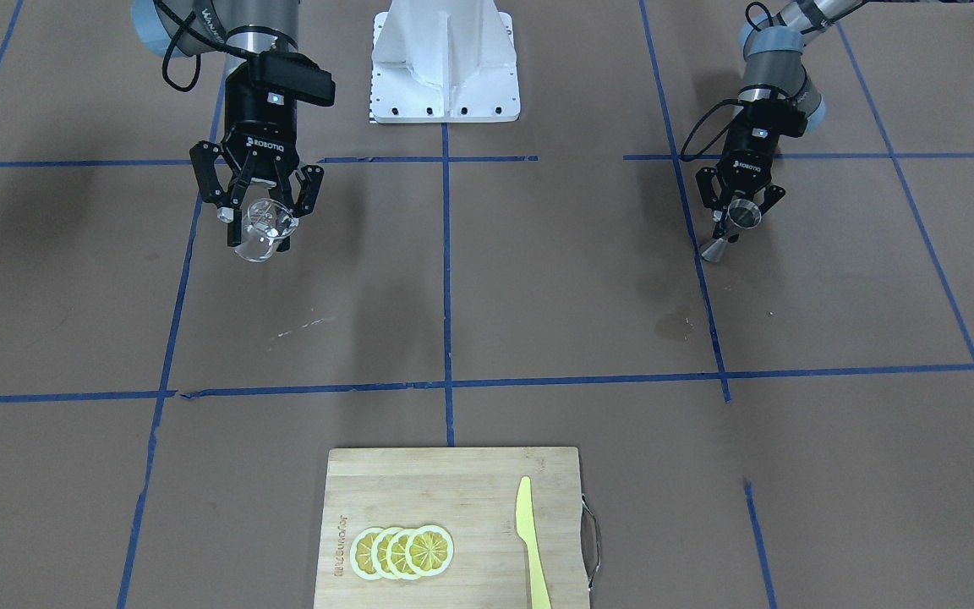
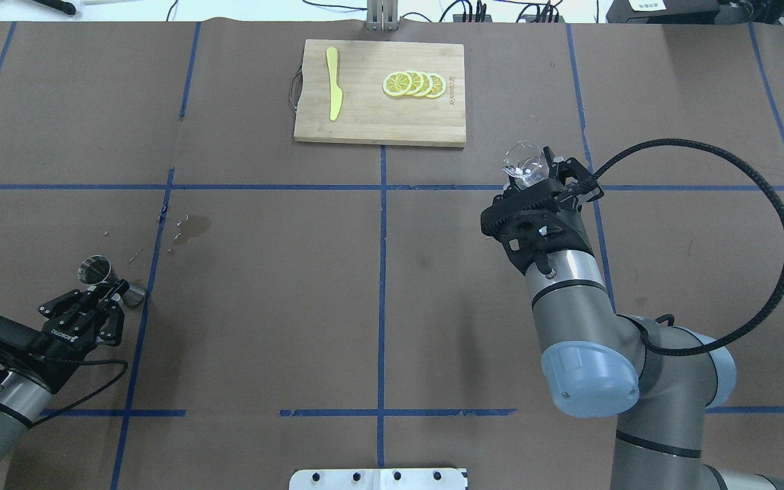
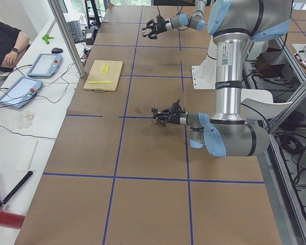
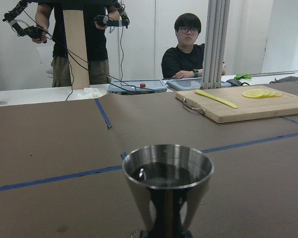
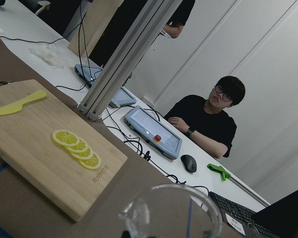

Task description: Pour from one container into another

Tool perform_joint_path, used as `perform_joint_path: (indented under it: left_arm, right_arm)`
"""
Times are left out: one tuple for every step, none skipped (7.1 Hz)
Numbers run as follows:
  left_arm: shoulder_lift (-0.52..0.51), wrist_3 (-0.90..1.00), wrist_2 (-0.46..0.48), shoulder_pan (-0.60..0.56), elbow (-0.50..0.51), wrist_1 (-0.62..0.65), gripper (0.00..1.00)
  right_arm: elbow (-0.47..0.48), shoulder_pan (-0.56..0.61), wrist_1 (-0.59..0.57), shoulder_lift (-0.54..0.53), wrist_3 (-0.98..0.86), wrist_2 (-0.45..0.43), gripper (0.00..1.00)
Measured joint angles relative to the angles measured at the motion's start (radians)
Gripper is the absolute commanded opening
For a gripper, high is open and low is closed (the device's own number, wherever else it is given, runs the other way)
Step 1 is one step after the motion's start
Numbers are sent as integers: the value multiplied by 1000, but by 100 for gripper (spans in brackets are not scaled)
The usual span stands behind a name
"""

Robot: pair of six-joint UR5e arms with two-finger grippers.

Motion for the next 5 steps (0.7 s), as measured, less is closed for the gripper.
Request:
perform_joint_path:
  left_arm:
    - [0,0,0,2,0,0,0]
    - [0,0,0,4,0,1,0]
    - [0,0,1,5,1,1,0]
    - [0,0,1,5,1,1,1]
    - [0,0,3,6,2,1,7]
  right_arm:
    - [0,0,0,0,0,0,0]
    - [0,0,-1,0,0,0,0]
    - [1,0,-1,0,0,-3,0]
    - [0,0,-1,0,0,-6,0]
    - [0,0,-1,0,0,-7,0]
